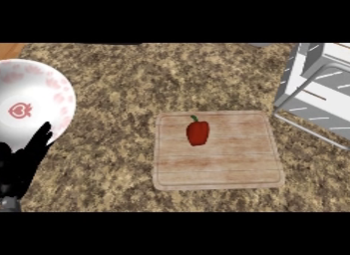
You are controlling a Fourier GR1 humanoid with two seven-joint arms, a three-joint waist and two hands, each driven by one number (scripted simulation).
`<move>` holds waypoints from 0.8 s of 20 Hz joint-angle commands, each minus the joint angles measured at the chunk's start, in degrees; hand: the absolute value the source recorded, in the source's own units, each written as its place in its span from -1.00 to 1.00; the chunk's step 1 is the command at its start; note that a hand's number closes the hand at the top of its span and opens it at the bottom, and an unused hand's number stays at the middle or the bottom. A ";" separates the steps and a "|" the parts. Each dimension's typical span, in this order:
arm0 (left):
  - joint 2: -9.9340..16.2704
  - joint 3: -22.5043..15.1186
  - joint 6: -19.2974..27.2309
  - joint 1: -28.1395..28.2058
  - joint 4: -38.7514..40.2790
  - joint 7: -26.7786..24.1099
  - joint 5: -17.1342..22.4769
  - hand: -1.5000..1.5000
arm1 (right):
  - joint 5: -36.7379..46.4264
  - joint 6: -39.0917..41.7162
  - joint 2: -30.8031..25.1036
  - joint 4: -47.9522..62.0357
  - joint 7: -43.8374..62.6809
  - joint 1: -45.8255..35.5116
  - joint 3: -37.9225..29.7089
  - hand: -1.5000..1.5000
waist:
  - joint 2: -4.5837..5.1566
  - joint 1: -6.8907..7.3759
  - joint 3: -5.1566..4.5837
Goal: Pick the tomato from the cutting board and place it in the tiered basket
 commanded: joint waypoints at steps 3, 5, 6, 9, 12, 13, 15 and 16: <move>1.37 1.45 -1.28 -0.49 2.59 -2.20 0.62 0.00 | 4.53 5.45 -6.50 7.00 -6.45 -4.64 2.98 1.00 | 0.17 0.34 0.07; -0.83 -0.52 0.39 -1.89 2.64 -1.91 -0.89 0.00 | 5.24 4.53 -3.79 9.05 -6.34 -5.48 3.41 1.00 | 0.21 0.49 0.10; 0.06 0.62 0.68 -2.50 0.74 1.27 0.06 0.00 | 5.30 6.68 -4.78 8.13 -7.46 -6.21 3.67 1.00 | -0.20 -0.16 0.11; -0.74 -0.58 -0.32 0.44 1.24 -2.33 -0.79 0.00 | 6.99 9.73 -7.32 10.93 -9.23 -9.25 4.54 1.00 | 0.08 0.68 0.08; 0.39 0.53 -0.20 -1.81 -1.09 2.75 0.55 0.00 | 7.55 10.78 -6.24 12.07 -10.25 -8.20 5.04 1.00 | -0.17 -0.03 0.11; 0.16 0.46 0.43 -2.22 -0.15 1.95 -0.11 0.00 | 8.01 10.49 -5.97 13.15 -9.79 -8.44 5.15 1.00 | 0.05 0.30 0.11; -0.36 0.30 0.66 -1.37 1.20 -0.24 -0.75 0.00 | 6.15 12.31 -6.39 14.23 -9.30 -8.02 3.17 1.00 | -0.07 -0.06 0.10; 0.49 1.14 0.07 -2.64 3.79 -1.31 -0.42 0.00 | 4.54 12.12 -7.19 15.27 -8.21 -6.81 1.36 1.00 | 0.10 -0.23 0.10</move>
